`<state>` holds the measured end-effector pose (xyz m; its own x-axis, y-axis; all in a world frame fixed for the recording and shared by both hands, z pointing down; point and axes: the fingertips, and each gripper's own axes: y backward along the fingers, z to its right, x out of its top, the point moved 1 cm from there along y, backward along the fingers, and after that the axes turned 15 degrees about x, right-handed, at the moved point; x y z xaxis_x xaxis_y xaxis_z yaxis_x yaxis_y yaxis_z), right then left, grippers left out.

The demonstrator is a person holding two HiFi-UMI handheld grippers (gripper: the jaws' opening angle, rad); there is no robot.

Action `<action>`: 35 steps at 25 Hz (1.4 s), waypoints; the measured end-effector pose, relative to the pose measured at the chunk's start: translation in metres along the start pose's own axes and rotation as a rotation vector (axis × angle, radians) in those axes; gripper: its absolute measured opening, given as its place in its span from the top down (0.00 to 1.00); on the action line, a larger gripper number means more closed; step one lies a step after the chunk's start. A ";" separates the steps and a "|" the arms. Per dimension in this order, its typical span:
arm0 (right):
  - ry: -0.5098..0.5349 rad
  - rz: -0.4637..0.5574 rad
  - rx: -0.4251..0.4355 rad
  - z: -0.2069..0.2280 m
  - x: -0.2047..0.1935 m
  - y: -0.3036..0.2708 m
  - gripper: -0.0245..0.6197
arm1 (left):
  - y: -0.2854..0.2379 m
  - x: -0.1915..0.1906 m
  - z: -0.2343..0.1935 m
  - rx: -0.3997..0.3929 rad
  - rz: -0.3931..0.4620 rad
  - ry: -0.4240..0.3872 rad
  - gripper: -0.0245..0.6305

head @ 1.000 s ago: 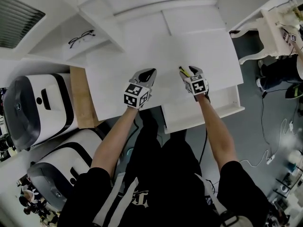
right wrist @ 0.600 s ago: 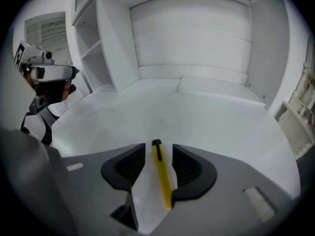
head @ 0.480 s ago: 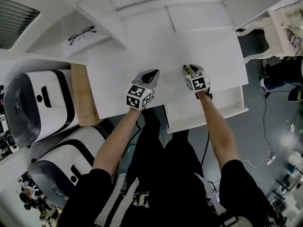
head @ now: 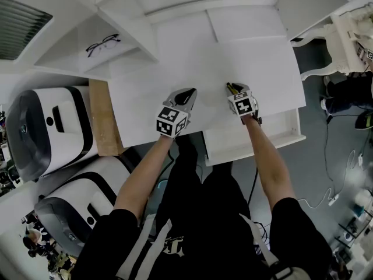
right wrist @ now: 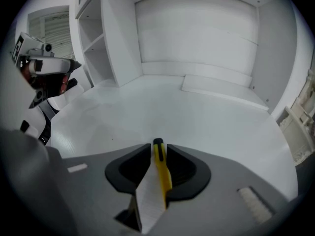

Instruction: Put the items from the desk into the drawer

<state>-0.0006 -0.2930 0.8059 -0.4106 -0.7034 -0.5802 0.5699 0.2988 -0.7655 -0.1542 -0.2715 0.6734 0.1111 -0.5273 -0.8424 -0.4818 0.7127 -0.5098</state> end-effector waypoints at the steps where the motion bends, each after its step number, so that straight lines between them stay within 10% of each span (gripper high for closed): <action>1: 0.000 -0.001 0.001 -0.001 0.000 0.000 0.81 | 0.001 0.000 0.000 0.001 0.000 -0.002 0.96; 13: 0.014 0.041 -0.020 -0.004 0.015 0.027 0.86 | 0.014 0.010 0.000 0.012 0.016 -0.019 0.96; 35: 0.110 0.396 -0.132 -0.024 0.129 0.205 0.86 | 0.058 0.136 0.033 0.006 0.237 -0.053 0.96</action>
<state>0.0465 -0.3068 0.5672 -0.2559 -0.4473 -0.8570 0.6054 0.6170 -0.5028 -0.1380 -0.2866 0.5237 0.0406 -0.3200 -0.9465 -0.4947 0.8166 -0.2973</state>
